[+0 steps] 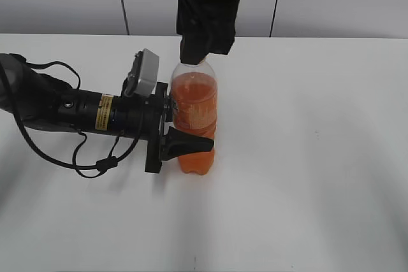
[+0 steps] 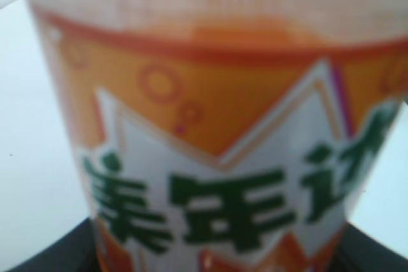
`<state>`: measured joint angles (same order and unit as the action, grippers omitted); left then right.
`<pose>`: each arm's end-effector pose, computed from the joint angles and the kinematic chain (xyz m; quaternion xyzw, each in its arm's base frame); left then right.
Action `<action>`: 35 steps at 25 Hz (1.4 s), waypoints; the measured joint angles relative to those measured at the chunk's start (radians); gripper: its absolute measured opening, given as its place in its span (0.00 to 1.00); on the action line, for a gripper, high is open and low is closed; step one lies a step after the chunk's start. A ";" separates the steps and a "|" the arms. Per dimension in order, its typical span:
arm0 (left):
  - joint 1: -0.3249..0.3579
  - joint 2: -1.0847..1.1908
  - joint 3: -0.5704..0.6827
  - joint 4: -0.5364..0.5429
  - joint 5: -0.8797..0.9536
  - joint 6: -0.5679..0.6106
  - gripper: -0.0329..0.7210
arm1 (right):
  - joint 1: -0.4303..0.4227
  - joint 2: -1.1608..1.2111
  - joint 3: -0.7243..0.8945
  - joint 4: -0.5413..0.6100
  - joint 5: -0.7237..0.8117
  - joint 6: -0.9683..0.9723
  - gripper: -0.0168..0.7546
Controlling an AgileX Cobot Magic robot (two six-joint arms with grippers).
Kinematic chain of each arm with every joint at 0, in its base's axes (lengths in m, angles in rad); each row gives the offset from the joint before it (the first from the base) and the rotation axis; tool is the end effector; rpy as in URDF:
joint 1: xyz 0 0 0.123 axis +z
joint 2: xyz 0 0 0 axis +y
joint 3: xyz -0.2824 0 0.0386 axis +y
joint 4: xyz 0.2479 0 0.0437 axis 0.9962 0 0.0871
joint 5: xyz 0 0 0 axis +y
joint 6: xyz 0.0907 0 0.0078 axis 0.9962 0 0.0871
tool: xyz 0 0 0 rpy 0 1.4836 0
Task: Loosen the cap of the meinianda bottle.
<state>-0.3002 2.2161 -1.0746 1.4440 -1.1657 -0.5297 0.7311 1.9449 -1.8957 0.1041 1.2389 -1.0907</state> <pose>0.3295 -0.1888 0.0921 0.5650 0.5687 -0.4184 0.4269 0.3079 0.2882 0.3188 -0.7709 0.6078 0.0178 0.1899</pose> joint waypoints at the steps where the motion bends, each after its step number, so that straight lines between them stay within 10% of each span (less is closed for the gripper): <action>1: 0.000 0.000 0.000 0.004 -0.002 0.000 0.58 | 0.000 -0.001 0.000 0.001 0.000 0.000 0.52; 21: 0.000 0.000 0.000 0.024 -0.014 0.004 0.58 | 0.000 -0.064 0.000 0.136 -0.006 0.247 0.65; 35: 0.000 0.000 0.000 0.025 -0.014 -0.001 0.58 | 0.000 -0.091 0.000 0.028 -0.007 1.245 0.65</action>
<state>-0.3002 2.2161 -1.0746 1.4687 -1.1796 -0.5305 0.7311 1.8540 -1.8957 0.1321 1.2315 0.1542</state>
